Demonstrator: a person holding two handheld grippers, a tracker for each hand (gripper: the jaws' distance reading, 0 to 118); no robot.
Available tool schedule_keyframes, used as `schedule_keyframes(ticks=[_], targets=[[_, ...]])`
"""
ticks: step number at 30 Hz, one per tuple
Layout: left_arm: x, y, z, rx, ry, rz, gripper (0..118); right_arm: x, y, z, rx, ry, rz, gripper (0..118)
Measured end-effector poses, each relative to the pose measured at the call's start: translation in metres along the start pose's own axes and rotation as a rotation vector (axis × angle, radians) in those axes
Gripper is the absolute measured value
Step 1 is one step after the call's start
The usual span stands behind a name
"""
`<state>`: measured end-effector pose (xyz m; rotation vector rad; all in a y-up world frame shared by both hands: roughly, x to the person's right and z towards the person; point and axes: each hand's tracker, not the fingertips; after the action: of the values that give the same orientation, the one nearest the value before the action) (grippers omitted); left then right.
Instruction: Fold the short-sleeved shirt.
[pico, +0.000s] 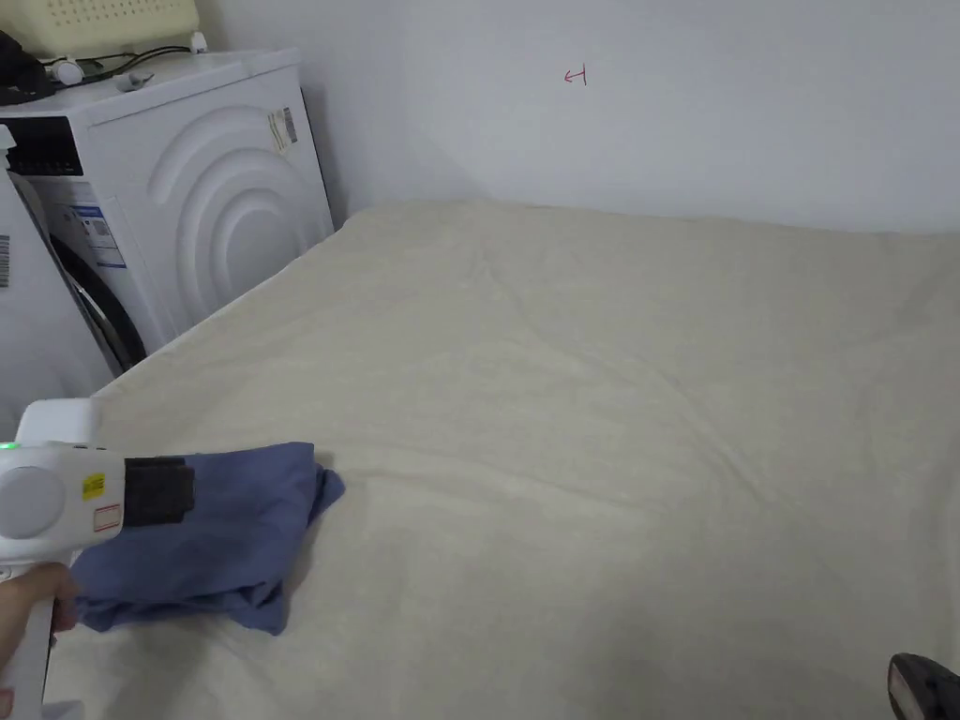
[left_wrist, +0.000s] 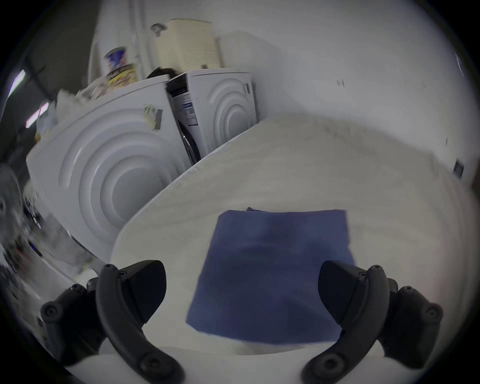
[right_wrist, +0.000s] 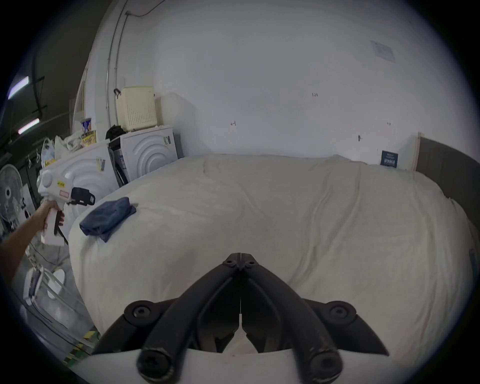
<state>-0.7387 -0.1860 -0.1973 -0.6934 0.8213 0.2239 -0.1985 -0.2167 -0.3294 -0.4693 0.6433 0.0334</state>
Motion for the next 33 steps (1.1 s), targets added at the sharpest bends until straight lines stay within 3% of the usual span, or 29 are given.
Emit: schedule_keyframes(ticks=[1,2,3,4,6,8,11,17,22,27,30,33], targets=[[0.001,-0.004,0.013,-0.007,-0.043,0.028,105,0.002,0.001,0.003,0.005,0.000,-0.012,0],[0.005,-0.009,0.028,0.007,-0.072,0.038,83,0.004,0.001,0.006,0.013,-0.002,-0.011,0],[0.013,-0.015,0.042,0.027,-0.069,0.046,32,0.005,0.003,0.009,0.021,-0.015,-0.008,0],[0.024,-0.024,0.058,0.067,-0.060,0.025,2,0.008,0.005,0.015,0.033,-0.024,-0.001,0],[0.039,-0.037,0.069,0.116,-0.013,0.046,2,0.018,0.010,0.026,0.048,-0.025,-0.016,0],[0.064,-0.053,0.100,0.173,-0.118,-0.010,1,0.028,0.015,0.041,0.085,-0.032,-0.041,0],[0.111,-0.073,0.139,0.199,-0.033,-0.035,0,0.043,0.022,0.063,0.118,-0.067,-0.026,0],[0.182,-0.095,0.209,0.305,-0.155,-0.011,0,0.080,0.039,0.110,0.163,-0.118,-0.012,0],[0.254,-0.118,0.268,0.415,-0.229,-0.158,0,0.108,0.044,0.148,0.236,-0.185,0.019,0],[0.309,-0.135,0.328,0.472,-0.353,-0.111,0,0.141,0.054,0.184,0.305,-0.207,-0.026,0],[0.338,-0.145,0.359,0.490,-0.358,-0.125,0,0.153,0.056,0.205,0.349,-0.252,0.018,0],[0.364,-0.151,0.383,0.514,-0.340,-0.083,0,0.165,0.055,0.225,0.385,-0.243,-0.034,0]])
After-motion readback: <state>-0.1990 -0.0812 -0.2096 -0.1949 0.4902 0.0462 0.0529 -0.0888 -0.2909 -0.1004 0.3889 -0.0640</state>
